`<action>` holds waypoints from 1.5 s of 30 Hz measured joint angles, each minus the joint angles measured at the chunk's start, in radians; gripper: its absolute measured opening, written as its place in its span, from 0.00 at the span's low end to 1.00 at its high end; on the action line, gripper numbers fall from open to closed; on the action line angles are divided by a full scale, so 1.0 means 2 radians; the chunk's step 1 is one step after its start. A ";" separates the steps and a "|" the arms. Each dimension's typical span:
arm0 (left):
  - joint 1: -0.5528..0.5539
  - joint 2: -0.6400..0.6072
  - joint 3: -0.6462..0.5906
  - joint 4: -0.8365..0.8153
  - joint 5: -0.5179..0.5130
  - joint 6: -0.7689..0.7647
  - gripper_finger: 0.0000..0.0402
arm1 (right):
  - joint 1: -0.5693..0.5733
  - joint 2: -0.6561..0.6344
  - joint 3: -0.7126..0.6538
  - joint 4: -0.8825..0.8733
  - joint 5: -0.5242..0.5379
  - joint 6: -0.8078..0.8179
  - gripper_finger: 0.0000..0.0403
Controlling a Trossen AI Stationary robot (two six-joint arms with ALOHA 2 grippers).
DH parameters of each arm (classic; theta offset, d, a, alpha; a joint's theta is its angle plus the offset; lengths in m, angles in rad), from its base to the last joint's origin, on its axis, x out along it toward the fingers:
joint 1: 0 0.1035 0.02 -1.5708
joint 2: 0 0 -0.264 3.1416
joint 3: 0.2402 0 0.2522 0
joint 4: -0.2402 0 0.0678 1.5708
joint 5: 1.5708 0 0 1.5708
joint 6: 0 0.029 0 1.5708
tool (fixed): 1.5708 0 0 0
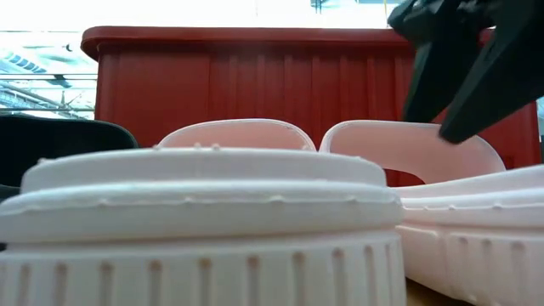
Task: Pick and place slides into bin
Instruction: Put the pink slide into the red bin
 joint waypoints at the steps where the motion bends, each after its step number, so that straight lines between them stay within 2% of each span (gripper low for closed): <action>1: 0.000 0.000 0.000 0.000 0.000 0.000 0.50 | -0.003 0.000 -0.005 0.005 0.000 0.001 0.40; 10: 0.000 0.000 0.000 0.000 0.000 0.000 0.50 | -0.028 0.000 -0.033 0.038 0.002 0.005 0.40; 16: 0.000 0.002 0.000 0.000 0.000 -0.002 0.50 | -0.039 -0.001 -0.037 0.038 0.024 0.014 0.36; 30: 0.000 0.018 0.000 -0.014 0.002 -0.015 0.50 | -0.042 -0.001 -0.037 0.072 0.023 0.059 0.02; 38: 0.000 0.019 0.000 -0.007 0.003 -0.017 0.50 | -0.042 -0.001 -0.037 0.083 0.010 0.085 0.02; 45: 0.000 0.019 0.000 -0.007 0.008 -0.031 0.50 | -0.042 -0.025 -0.037 0.041 -0.030 0.077 0.01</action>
